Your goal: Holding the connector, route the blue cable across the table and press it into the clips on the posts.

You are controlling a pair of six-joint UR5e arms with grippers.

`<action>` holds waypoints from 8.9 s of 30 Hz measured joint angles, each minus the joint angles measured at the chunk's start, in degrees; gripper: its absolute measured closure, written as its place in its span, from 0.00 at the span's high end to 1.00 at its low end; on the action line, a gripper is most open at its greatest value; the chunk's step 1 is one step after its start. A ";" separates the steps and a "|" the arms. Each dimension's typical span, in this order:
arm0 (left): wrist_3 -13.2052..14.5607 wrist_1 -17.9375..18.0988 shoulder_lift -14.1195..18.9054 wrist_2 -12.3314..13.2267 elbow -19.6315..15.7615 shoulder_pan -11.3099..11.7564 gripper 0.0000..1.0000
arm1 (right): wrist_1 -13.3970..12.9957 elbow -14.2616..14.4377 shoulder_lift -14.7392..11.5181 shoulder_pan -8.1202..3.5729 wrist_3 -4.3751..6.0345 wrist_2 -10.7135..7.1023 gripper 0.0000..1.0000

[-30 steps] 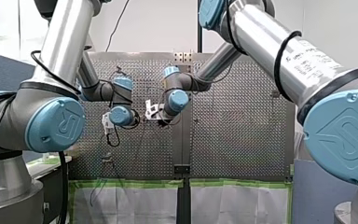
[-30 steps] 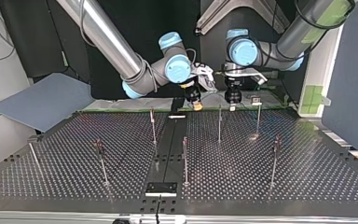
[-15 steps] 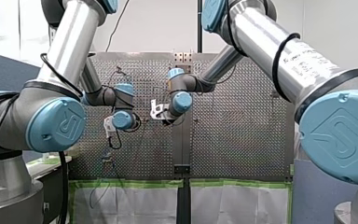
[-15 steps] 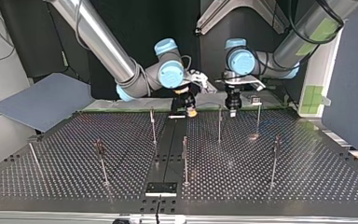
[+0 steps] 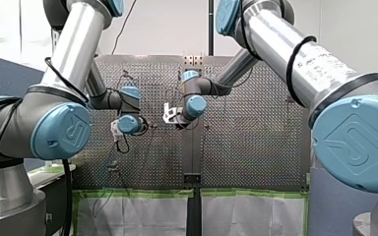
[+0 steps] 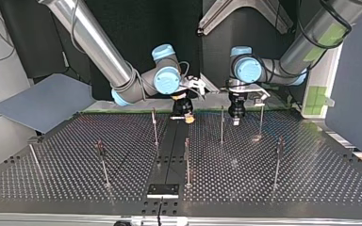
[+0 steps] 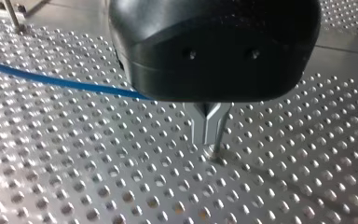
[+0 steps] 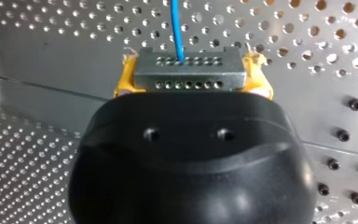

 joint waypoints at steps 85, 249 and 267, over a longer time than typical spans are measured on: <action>1.73 -8.24 1.18 -15.26 2.42 -17.37 1.00 | 0.38 -0.33 0.03 -3.28 0.09 -1.21 0.00; -0.72 -18.09 13.50 -6.49 15.94 -11.90 0.00 | 5.99 -0.24 -19.15 -9.37 5.96 -10.38 0.00; -1.10 -18.44 7.58 -5.03 23.55 -10.76 0.00 | 5.36 -0.54 -18.90 -11.95 5.96 -11.57 0.00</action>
